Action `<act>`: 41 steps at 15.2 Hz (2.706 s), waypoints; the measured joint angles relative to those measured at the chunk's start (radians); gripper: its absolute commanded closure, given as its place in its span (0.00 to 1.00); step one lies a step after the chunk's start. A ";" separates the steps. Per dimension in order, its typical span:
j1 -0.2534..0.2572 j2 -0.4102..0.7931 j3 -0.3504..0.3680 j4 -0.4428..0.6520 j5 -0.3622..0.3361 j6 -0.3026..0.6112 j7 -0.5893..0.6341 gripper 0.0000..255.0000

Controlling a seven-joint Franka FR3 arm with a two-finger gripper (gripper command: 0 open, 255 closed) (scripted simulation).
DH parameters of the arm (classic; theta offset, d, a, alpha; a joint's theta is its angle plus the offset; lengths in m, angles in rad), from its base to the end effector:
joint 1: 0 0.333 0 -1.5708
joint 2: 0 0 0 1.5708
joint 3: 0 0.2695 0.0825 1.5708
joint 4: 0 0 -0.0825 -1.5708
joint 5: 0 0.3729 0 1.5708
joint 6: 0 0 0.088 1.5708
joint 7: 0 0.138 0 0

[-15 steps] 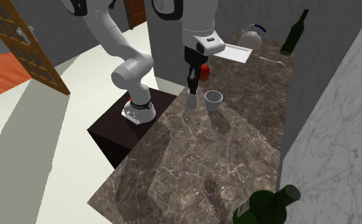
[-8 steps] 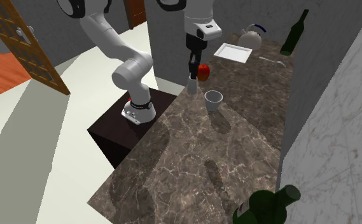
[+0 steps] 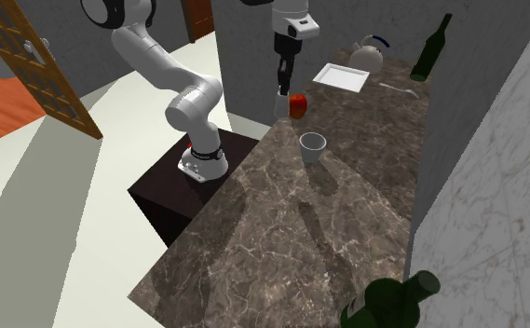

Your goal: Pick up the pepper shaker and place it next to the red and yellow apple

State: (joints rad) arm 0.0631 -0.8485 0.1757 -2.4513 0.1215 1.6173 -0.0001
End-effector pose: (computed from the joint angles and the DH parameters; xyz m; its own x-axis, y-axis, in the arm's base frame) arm 0.3070 0.0952 0.5018 0.9846 0.1744 0.0071 0.1743 -0.9846 0.0101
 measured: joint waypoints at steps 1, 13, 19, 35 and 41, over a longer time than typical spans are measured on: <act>0.009 -0.012 0.017 -0.007 0.014 -0.004 0.019 1.00; 0.083 0.012 0.235 0.034 0.169 0.009 0.242 1.00; 0.093 0.004 0.257 -0.047 0.190 0.082 0.240 1.00; 0.115 0.025 0.327 -0.241 0.252 0.297 0.232 1.00; 0.122 0.054 0.359 -0.303 0.279 0.388 0.230 1.00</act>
State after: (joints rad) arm 0.1849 -0.7944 0.5345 -2.7543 0.4002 2.0050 0.2298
